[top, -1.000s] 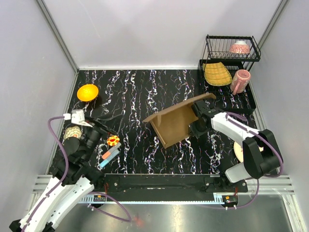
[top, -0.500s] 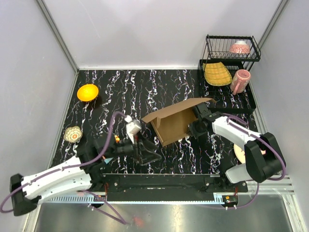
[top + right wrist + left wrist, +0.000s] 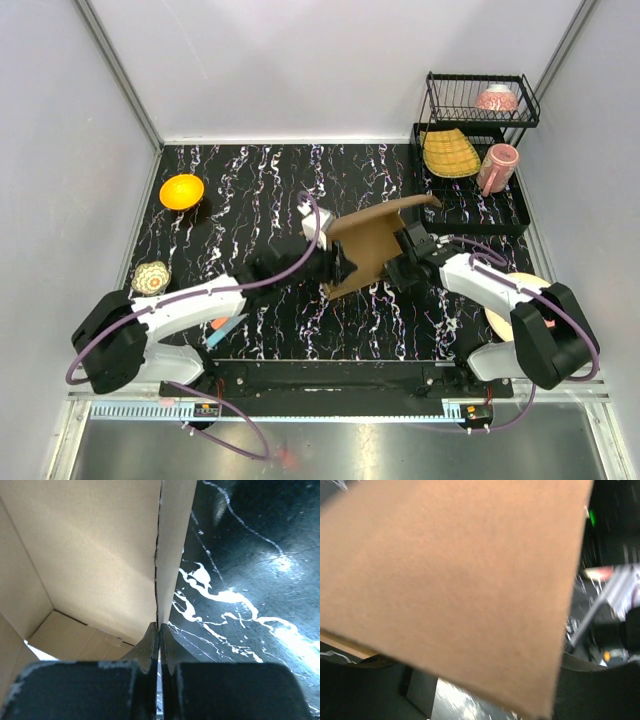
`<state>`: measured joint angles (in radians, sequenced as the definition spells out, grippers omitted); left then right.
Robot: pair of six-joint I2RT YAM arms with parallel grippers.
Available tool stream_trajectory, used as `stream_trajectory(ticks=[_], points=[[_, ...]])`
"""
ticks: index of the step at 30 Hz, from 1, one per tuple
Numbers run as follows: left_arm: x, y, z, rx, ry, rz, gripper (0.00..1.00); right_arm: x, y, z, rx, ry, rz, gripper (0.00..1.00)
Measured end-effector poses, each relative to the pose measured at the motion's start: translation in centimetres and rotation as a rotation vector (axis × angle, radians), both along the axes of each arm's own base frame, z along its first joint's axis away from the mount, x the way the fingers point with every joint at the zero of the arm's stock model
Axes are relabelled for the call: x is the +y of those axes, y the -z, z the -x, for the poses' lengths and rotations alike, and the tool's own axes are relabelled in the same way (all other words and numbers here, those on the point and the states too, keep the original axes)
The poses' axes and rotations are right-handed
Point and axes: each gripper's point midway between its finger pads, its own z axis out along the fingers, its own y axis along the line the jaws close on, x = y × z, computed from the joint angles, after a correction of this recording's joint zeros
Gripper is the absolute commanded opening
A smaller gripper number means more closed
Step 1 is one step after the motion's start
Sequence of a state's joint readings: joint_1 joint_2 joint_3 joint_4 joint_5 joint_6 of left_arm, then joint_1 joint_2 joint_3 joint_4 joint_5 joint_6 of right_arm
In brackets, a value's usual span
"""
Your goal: Fold the paper box
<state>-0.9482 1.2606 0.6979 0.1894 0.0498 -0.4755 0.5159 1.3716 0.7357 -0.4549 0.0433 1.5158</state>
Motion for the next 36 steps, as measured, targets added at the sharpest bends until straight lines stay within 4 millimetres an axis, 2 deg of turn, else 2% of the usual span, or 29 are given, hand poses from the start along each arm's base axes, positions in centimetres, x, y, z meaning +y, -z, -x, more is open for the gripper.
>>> stream_trajectory(ticks=[3,6,9,11,15,17,20,23,25,28,29,32,33,36], points=[[0.8,-1.9,-4.3,-0.033,-0.122,0.038,0.63,0.6,0.0,0.2,-0.025,-0.02,-0.014,0.0],[1.4,-4.3,-7.3,-0.067,-0.198,0.07,0.64,1.1,0.1,0.3,-0.049,-0.035,-0.029,0.0],[0.7,-6.7,-10.2,-0.096,-0.235,0.092,0.66,1.6,0.2,0.2,-0.069,-0.047,-0.044,0.0],[0.3,-7.6,-12.2,-0.112,-0.256,0.097,0.67,2.1,0.3,0.4,-0.082,-0.061,-0.054,0.0],[0.6,-6.7,-15.2,-0.089,-0.299,0.055,0.68,2.7,0.5,0.6,-0.097,-0.073,-0.072,0.0],[0.8,-5.8,-17.3,-0.072,-0.328,0.032,0.68,2.9,0.4,0.4,-0.107,-0.075,-0.078,0.11],[1.6,-3.7,-19.2,-0.027,-0.356,-0.014,0.68,3.0,0.2,0.3,-0.119,-0.079,-0.082,0.29],[2.0,-1.3,-19.9,0.021,-0.364,-0.063,0.69,3.1,0.1,1.1,-0.11,-0.122,-0.07,0.45],[2.2,0.2,-19.8,0.051,-0.359,-0.093,0.69,2.7,0.1,2.3,-0.088,-0.157,-0.049,0.51],[2.4,1.1,-19.6,0.076,-0.349,-0.113,0.7,1.9,-0.9,3.6,-0.078,-0.194,-0.018,0.62],[2.4,1.1,-19.5,0.078,-0.345,-0.112,0.7,1.7,-1.6,3.8,-0.087,-0.204,-0.01,0.67],[2.4,1.1,-19.6,0.078,-0.337,-0.11,0.71,1.5,-4.3,3.5,-0.145,-0.228,-0.004,0.73],[2.4,1.1,-19.6,0.079,-0.335,-0.109,0.71,1.5,-5.4,3.4,-0.169,-0.242,-0.001,0.8],[2.5,1.0,-19.6,0.081,-0.329,-0.105,0.73,1.6,-7.9,2.7,-0.228,-0.279,0.015,0.8]])
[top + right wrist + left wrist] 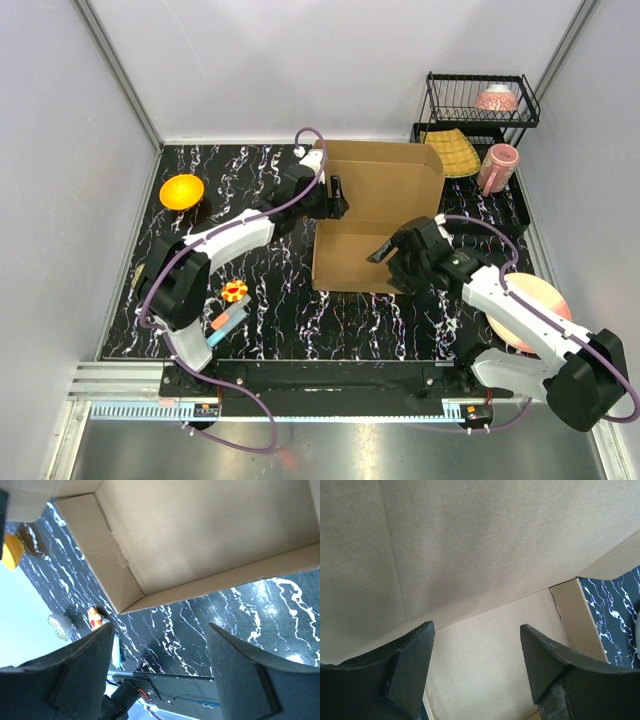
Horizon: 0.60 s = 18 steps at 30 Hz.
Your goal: Fold the paper box
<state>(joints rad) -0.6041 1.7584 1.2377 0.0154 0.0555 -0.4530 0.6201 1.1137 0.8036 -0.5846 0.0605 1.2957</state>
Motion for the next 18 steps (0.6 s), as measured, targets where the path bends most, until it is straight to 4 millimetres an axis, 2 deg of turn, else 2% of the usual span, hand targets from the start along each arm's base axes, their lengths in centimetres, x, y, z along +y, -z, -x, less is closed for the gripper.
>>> stream_trajectory(ticks=[4,8,10,14,18], points=[[0.3,-0.9,0.3,0.001,0.005,0.015,0.74,0.1,-2.5,-0.7,-0.078,-0.073,0.038,0.77],[0.8,-4.1,1.1,-0.039,0.004,0.069,0.74,-0.3,-4.5,-1.8,-0.201,-0.14,0.105,0.75],[1.4,-6.0,2.2,-0.068,0.007,0.097,0.75,-0.7,-5.0,-2.4,-0.26,-0.164,0.147,0.75],[2.8,-8.7,4.4,-0.117,0.008,0.137,0.75,-1.2,-5.2,-3.9,-0.347,-0.189,0.23,0.74],[4.4,-9.7,6.7,-0.137,0.01,0.15,0.77,-1.2,-3.8,-5.3,-0.357,-0.226,0.314,0.73]])
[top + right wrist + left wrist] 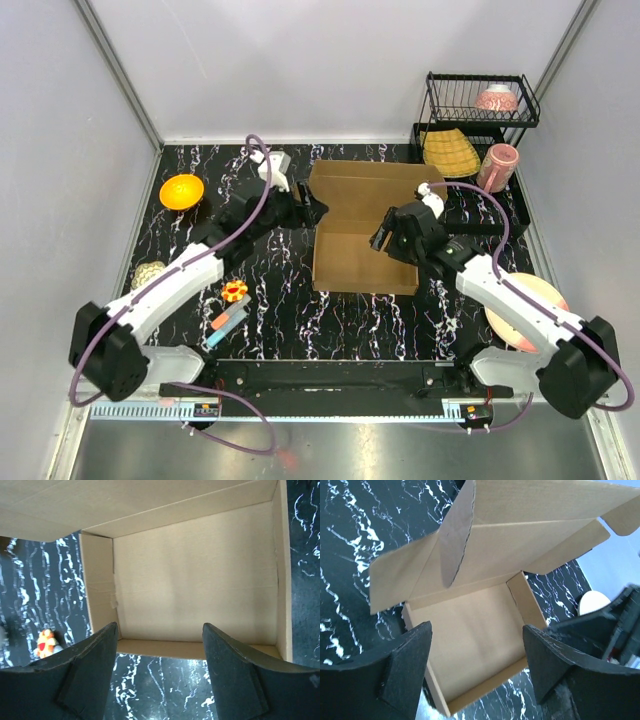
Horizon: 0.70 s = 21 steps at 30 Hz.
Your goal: Fold the paper box
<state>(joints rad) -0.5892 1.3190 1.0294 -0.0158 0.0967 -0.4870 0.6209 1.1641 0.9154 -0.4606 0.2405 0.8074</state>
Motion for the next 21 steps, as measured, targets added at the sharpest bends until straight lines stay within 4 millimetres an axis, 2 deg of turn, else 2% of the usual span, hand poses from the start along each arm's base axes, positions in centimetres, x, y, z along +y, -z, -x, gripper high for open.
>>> stream_trajectory(ticks=[2,5,8,10,12,15,21], points=[[1.3,-0.1,1.6,0.003,-0.008,-0.008,0.78,0.1,0.7,-0.5,0.006,-0.015,0.039,0.73],[3.9,-0.4,3.9,-0.005,-0.053,-0.032,0.8,0.3,0.5,-1.1,-0.02,-0.037,0.063,0.73],[8.6,-0.6,5.9,-0.026,-0.207,-0.066,0.84,0.4,-0.3,-2.0,-0.064,-0.05,0.086,0.73],[11.5,0.0,6.6,-0.022,-0.321,-0.095,0.85,0.6,-0.7,-2.7,-0.084,-0.058,0.101,0.73],[14.5,1.3,7.3,-0.002,-0.444,-0.139,0.86,0.9,-1.1,-3.5,-0.099,-0.065,0.122,0.73],[17.5,3.8,7.8,0.058,-0.558,-0.233,0.87,1.1,-1.7,-4.5,-0.125,-0.071,0.138,0.73],[20.0,9.0,7.4,0.246,-0.626,-0.376,0.87,1.1,-2.7,-5.7,-0.155,-0.072,0.15,0.73]])
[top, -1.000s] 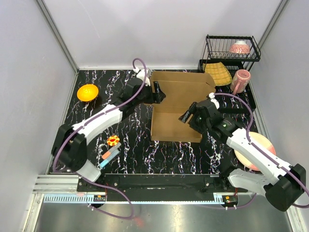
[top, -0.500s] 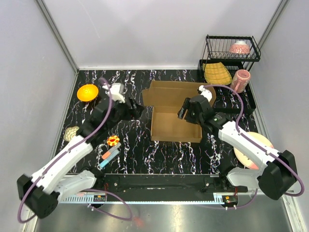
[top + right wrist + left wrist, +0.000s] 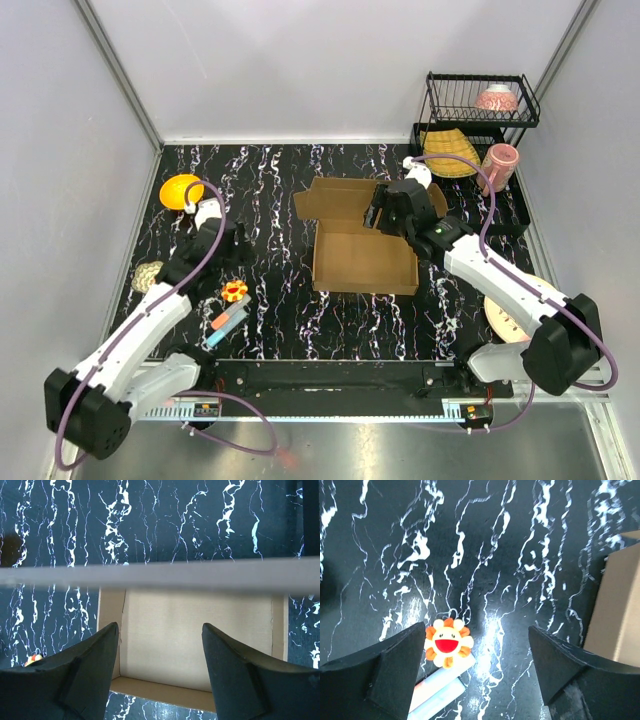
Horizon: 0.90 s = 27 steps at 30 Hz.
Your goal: Fold the paper box
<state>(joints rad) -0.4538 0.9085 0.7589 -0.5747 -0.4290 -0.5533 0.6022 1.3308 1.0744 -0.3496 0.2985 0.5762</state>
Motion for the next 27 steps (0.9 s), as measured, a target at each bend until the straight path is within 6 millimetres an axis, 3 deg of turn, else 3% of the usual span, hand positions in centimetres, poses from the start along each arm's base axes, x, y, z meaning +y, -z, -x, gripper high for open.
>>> stream_trajectory(ticks=[7,14,17,27], points=[[-0.4,5.0,1.0,0.183,-0.07,0.074,0.84,0.0,-0.2,-0.2,-0.013,-0.007,0.006,0.73],[0.1,11.4,5.4,0.244,-0.308,0.3,0.75,0.1,-0.4,-0.4,-0.024,-0.009,0.004,0.73],[-0.1,12.0,5.8,0.205,-0.361,0.395,0.73,0.1,-0.5,-0.5,-0.029,-0.01,0.005,0.73],[-0.6,11.7,4.3,0.106,-0.433,0.543,0.65,0.0,-0.2,-0.7,-0.024,-0.008,0.012,0.73]])
